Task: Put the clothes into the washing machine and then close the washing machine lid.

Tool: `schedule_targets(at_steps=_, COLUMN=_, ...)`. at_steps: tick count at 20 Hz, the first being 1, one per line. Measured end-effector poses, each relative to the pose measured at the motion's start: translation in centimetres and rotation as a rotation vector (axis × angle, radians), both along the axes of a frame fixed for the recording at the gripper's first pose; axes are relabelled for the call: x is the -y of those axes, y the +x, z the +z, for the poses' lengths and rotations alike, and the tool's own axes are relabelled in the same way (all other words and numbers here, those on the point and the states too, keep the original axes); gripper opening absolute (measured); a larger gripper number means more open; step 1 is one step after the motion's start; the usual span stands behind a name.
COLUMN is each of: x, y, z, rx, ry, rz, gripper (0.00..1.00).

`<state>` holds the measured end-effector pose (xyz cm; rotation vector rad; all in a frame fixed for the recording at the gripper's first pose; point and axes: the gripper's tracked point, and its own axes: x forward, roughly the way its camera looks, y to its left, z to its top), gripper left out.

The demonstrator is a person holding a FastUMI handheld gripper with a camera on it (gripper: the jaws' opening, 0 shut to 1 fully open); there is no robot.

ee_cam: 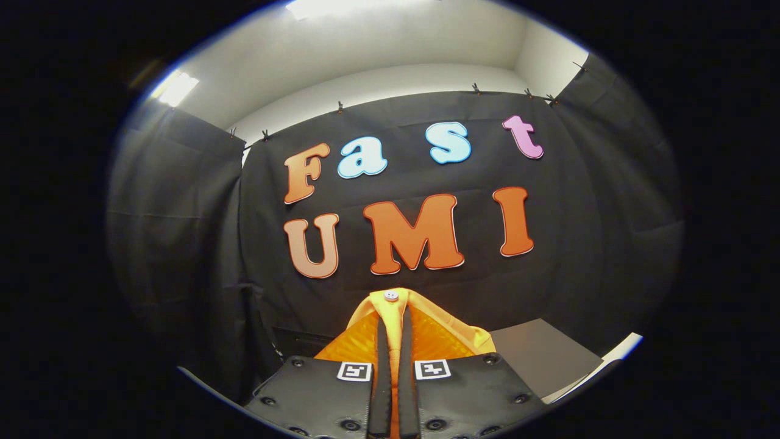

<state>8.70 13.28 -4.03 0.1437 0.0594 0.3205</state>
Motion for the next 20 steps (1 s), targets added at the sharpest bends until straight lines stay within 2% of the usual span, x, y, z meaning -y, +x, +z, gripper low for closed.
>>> schedule_targets(at_steps=2, x=-1.8, y=-0.2, z=0.3, rx=-0.010, ry=-0.006, rz=-0.038, gripper=0.12)
schedule_targets(at_steps=6, x=-8.6, y=-0.8, z=1.2, rx=0.013, ry=-0.046, rz=-0.061, gripper=0.12)
schedule_targets(at_steps=10, x=-16.5, y=-1.6, z=0.8, rx=0.001, ry=-0.042, rz=-0.015, gripper=0.12)
schedule_targets(at_steps=16, x=-26.2, y=-1.6, z=-4.4, rx=-0.084, ry=-0.033, rz=0.063, gripper=0.12)
schedule_targets(at_steps=20, x=-30.1, y=0.3, z=-11.0, rx=-0.192, ry=-0.077, rz=0.095, gripper=0.12)
